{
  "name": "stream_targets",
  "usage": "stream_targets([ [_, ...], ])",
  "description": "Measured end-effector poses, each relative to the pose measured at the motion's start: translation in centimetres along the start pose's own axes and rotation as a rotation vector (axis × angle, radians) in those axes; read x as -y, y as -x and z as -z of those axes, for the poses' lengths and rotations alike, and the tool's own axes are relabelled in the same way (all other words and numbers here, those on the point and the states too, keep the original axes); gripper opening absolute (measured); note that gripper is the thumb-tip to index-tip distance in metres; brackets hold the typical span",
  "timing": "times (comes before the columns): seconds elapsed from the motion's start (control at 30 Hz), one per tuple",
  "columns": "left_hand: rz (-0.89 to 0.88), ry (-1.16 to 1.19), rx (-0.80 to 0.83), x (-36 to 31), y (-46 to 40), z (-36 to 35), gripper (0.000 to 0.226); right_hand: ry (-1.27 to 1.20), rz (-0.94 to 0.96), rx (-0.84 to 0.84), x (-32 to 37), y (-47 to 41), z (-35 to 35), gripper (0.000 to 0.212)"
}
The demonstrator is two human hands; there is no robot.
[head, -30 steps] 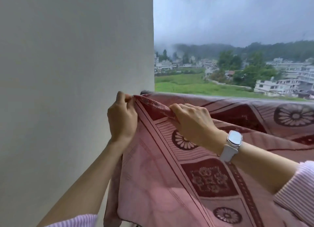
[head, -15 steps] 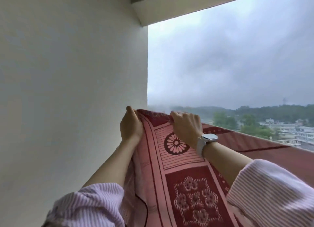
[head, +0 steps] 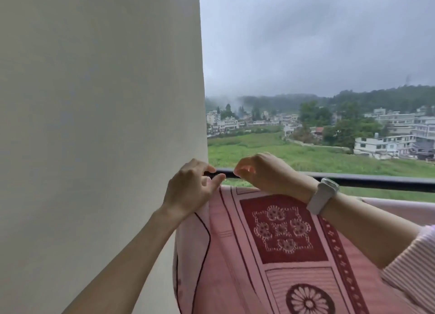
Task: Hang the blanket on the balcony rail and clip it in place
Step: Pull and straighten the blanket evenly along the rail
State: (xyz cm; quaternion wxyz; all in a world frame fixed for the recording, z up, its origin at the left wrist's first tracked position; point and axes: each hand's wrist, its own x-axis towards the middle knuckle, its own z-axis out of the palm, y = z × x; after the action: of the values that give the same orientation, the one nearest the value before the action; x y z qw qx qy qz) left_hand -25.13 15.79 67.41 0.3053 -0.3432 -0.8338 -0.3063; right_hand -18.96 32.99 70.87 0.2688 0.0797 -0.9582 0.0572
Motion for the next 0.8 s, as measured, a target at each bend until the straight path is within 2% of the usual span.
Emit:
stream_targets([
  [0.13, 0.051, -0.209, -0.003, 0.2, 3.9, -1.1, 0.072, 0.083, 0.065, -0.081, 2.0, 3.1, -0.6, 0.032],
  [0.17, 0.058, -0.187, -0.036, 0.5, 4.4, -1.2, 0.071, 0.116, 0.075, -0.095, 2.3, 3.7, -0.8, 0.034],
  [0.23, 0.063, -0.116, -0.166, 1.3, 5.4, -1.1, 0.052, 0.178, 0.104, -0.140, 2.5, 4.7, -1.5, 0.031],
  [0.3, 0.081, -0.082, -0.282, 1.9, 6.1, -0.6, 0.028, 0.196, 0.121, -0.208, 2.5, 5.3, -2.1, 0.021],
  [0.37, 0.174, -0.065, -0.314, 2.5, 6.0, 0.1, 0.016, 0.210, 0.130, -0.257, 2.5, 5.4, -2.4, 0.012],
  [0.43, 0.321, -0.023, -0.269, 3.1, 5.2, 0.8, 0.023, 0.200, 0.143, -0.293, 2.8, 4.9, -2.4, 0.003],
  [0.53, 0.502, 0.234, -0.196, 3.9, 3.5, 1.7, 0.031, 0.198, 0.115, -0.255, 3.2, 3.9, -2.2, 0.009],
  [0.6, 0.557, 0.350, -0.216, 4.5, 2.5, 1.9, 0.029, 0.235, 0.113, -0.203, 3.4, 3.1, -1.9, 0.011],
  [0.67, 0.532, 0.399, -0.304, 5.0, 1.3, 2.0, 0.028, 0.224, 0.111, -0.150, 3.7, 2.6, -1.8, 0.018],
  [0.73, 0.441, 0.302, -0.425, 5.2, 0.4, 2.3, 0.030, 0.239, 0.114, -0.096, 4.1, 2.0, -1.9, 0.029],
  [0.8, 0.314, 0.204, -0.542, 4.6, -0.6, 2.9, 0.027, 0.237, 0.139, -0.086, 4.6, 1.7, -2.2, 0.021],
])
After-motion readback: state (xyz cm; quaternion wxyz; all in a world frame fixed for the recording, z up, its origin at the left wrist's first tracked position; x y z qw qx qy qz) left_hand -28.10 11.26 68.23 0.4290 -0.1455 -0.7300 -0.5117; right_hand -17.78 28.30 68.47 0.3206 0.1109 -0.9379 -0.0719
